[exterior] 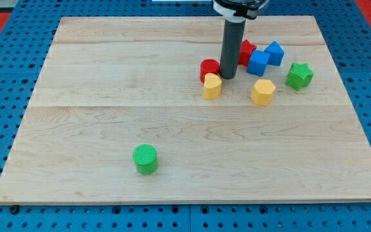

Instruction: Place yellow heart below red circle

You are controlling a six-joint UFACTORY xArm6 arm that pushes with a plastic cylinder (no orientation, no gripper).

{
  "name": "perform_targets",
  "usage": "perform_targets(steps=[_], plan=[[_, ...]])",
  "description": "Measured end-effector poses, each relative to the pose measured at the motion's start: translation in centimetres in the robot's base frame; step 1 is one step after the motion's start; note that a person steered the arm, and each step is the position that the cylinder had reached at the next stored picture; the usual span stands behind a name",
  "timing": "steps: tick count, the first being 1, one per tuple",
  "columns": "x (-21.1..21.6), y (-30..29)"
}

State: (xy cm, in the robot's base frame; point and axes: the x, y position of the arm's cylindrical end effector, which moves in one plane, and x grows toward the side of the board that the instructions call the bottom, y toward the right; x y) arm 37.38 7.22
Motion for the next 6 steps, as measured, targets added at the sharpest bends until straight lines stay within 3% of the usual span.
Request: perform_targets(steps=[1, 3, 4, 5, 6], plan=[[0.3, -5.7], [-0.3, -9.2], [0.6, -9.1], [-0.4, -5.0], [1.7, -2.8]])
